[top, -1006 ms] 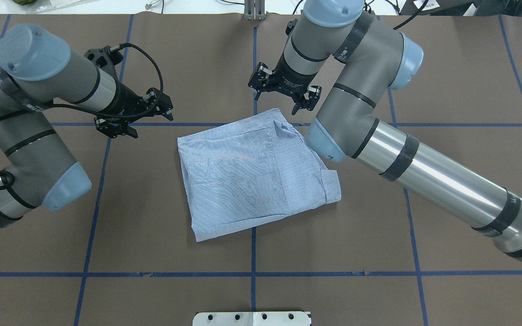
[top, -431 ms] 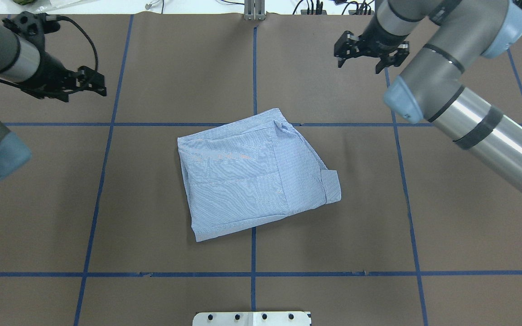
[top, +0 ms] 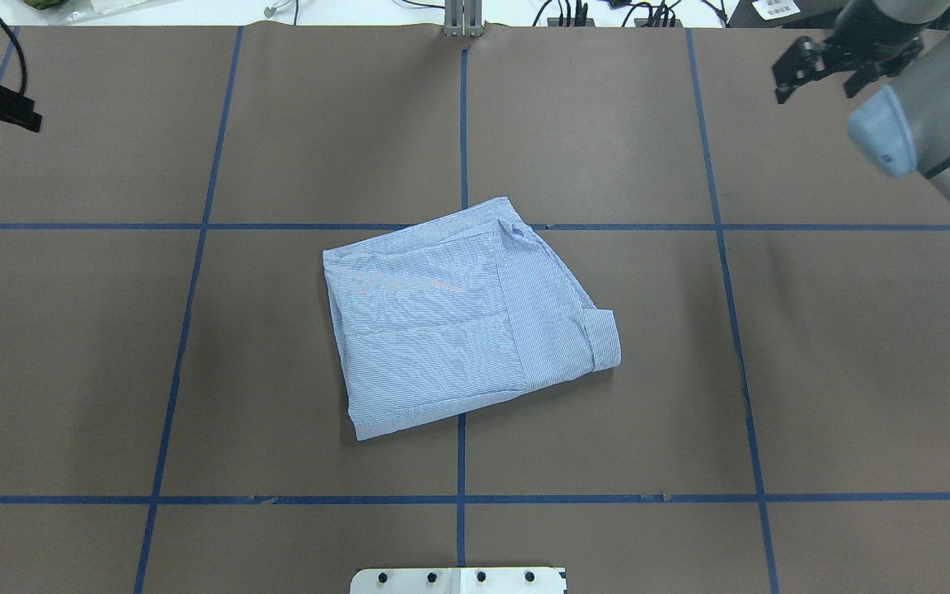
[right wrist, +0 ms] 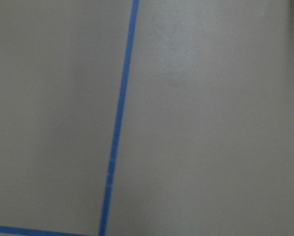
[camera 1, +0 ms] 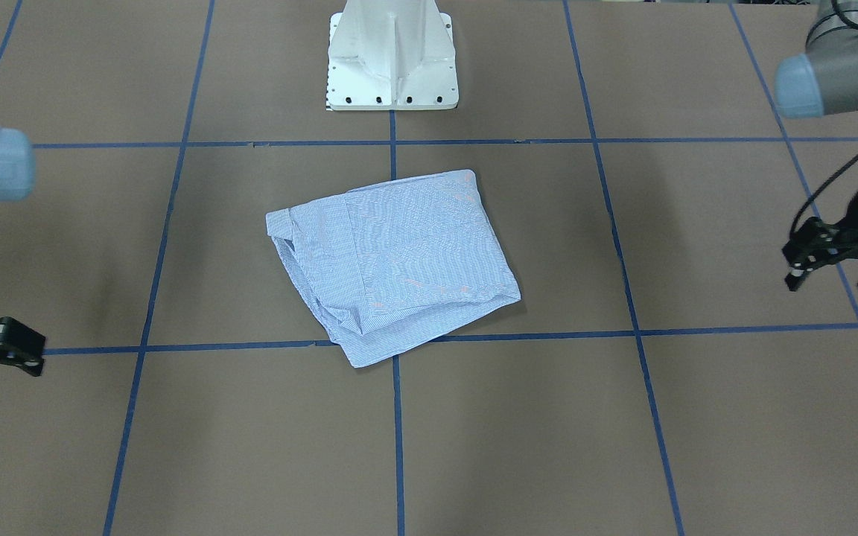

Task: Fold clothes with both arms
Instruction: 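Release the shirt and raise both grippers away from it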

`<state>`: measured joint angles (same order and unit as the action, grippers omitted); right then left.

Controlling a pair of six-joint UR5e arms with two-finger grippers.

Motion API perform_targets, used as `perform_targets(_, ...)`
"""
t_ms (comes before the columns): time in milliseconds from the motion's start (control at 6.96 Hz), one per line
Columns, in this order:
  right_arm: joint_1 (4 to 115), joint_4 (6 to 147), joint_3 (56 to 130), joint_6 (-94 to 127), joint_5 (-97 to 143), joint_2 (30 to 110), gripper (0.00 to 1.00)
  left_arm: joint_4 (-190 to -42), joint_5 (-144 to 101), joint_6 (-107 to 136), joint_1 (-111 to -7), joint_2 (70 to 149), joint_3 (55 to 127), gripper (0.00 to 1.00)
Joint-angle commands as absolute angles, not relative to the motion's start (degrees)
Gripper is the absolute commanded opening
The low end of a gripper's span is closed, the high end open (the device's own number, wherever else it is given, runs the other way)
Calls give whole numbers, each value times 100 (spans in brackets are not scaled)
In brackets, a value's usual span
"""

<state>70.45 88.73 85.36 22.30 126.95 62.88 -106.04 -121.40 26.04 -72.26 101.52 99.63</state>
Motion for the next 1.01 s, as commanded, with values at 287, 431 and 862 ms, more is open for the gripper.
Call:
perform_targets(287,8558,9306,8516,-670,13465,7801,100,-10459,-12885,-461,-8839,9081,9660,100)
perform_targets(431,8682,9369,8473,-973,13465,8057,100,-10442,-12902,-779,-9085,9044,9372,100)
perform_targets(862,8911,9290,8508,-1046,13439,8323,100,-10556,-12964,-448,-9141,8974,9044,100)
